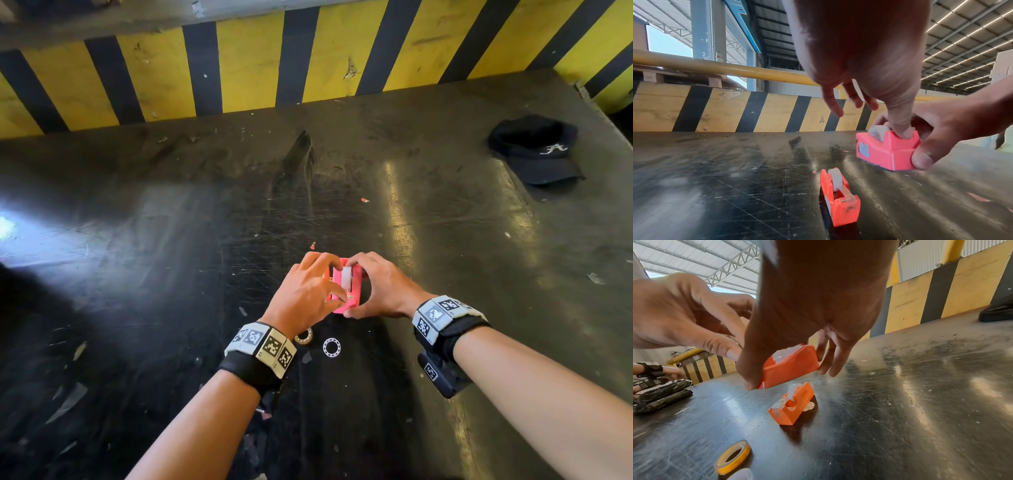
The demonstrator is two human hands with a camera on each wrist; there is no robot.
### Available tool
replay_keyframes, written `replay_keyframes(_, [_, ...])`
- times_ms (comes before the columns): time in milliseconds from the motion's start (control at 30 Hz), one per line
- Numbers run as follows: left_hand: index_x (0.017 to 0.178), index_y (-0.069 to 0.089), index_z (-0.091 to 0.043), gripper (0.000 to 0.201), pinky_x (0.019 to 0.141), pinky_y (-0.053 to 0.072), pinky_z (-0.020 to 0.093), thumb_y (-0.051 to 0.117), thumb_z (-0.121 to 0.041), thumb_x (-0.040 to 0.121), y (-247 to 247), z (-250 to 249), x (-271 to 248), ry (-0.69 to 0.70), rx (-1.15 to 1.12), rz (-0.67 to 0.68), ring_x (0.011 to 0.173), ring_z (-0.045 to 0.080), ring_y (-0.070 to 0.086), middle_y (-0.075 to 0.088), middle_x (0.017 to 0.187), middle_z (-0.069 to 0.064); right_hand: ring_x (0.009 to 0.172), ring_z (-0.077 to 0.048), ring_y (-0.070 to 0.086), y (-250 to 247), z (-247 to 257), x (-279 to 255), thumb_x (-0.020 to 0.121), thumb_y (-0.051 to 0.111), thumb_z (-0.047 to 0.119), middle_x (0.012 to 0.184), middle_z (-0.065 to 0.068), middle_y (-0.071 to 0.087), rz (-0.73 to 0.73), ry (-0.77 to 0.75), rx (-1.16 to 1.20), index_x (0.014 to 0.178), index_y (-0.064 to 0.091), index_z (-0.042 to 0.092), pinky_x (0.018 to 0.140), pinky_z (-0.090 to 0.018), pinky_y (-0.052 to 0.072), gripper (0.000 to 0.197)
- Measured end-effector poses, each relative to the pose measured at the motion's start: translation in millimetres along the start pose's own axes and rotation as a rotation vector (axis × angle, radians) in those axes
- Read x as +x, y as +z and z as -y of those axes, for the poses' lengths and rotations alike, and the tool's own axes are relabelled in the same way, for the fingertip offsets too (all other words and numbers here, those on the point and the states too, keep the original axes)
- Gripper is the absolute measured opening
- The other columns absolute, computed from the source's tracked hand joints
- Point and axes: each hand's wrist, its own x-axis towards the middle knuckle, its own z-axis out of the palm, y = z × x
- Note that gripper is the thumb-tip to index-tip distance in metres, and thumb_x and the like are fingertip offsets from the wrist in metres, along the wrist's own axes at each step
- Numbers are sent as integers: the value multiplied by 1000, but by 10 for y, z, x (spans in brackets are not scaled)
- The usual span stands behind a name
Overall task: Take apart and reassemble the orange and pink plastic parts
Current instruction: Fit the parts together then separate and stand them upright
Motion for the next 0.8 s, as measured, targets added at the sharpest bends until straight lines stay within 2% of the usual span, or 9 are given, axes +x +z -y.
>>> replay_keyframes(100, [96, 84, -35, 12, 99, 51, 47, 79, -37, 86, 38, -22, -18, -26, 27, 23, 133, 24, 45, 56, 138, 0, 125, -19, 56, 10, -18, -4, 56, 99, 46, 139, 5, 50, 13, 4, 8, 136, 45, 34, 98, -33, 50, 97])
replay_keyframes(233, [109, 79, -39, 20, 108, 42, 46, 74, -42, 90, 27, -39, -8, -50, 59, 129, 143, 23, 33, 47, 149, -2, 127, -21, 57, 46, -41, -9, 57, 100, 44, 141, 2, 52, 9, 33, 21, 137, 41, 36, 101, -37, 51, 100])
replay_keyframes(333, [114, 77, -41, 23, 111, 40, 49, 65, -37, 96, 39, -40, -16, -66, 64, 164, 148, 24, 26, 41, 155, -2, 128, -24, 57, 61, -64, 2, 57, 101, 44, 141, -1, 52, 10, 51, 24, 140, 37, 36, 103, -39, 51, 106])
replay_keyframes(466, [115, 77, -40, 27, 114, 39, 55, 62, -30, 96, 72, -38, -14, -82, 41, 206, 154, 27, 18, 32, 162, 0, 140, -24, 49, 104, -84, 18, 59, 100, 45, 156, -2, 43, 52, 73, 1, 159, 30, 25, 113, -42, 46, 124])
replay_keyframes(566, [118, 76, -40, 34, 115, 35, 56, 59, -20, 96, 76, 19, -6, -96, 11, 282, 156, 29, 11, 25, 167, 0, 141, -22, 48, 156, -127, 55, 60, 100, 44, 156, 0, 43, 63, 80, 3, 158, 32, 23, 115, -41, 45, 122])
replay_keyframes(633, [114, 78, -41, 43, 115, 38, 56, 56, -11, 94, 73, 122, -30, -115, -48, 282, 156, 28, 14, 28, 167, -1, 139, -21, 48, 177, -175, 115, 58, 100, 42, 155, 0, 44, 43, 92, 12, 157, 34, 23, 115, -39, 44, 120])
replay_keyframes(700, [105, 81, -40, 46, 115, 40, 55, 55, -4, 91, 62, 241, -77, -165, -117, 231, 153, 26, 24, 38, 162, -1, 140, -22, 48, 189, -221, 192, 58, 100, 38, 156, 0, 42, 43, 105, 4, 157, 33, 23, 115, -39, 43, 120])
replay_keyframes(800, [95, 80, -37, 40, 114, 42, 51, 56, -6, 92, 113, 425, -174, -247, -154, 210, 145, 24, 37, 50, 151, -3, 141, -25, 48, 226, -295, 320, 60, 99, 32, 160, -1, 37, 59, 119, -49, 159, 30, 21, 113, -40, 45, 121])
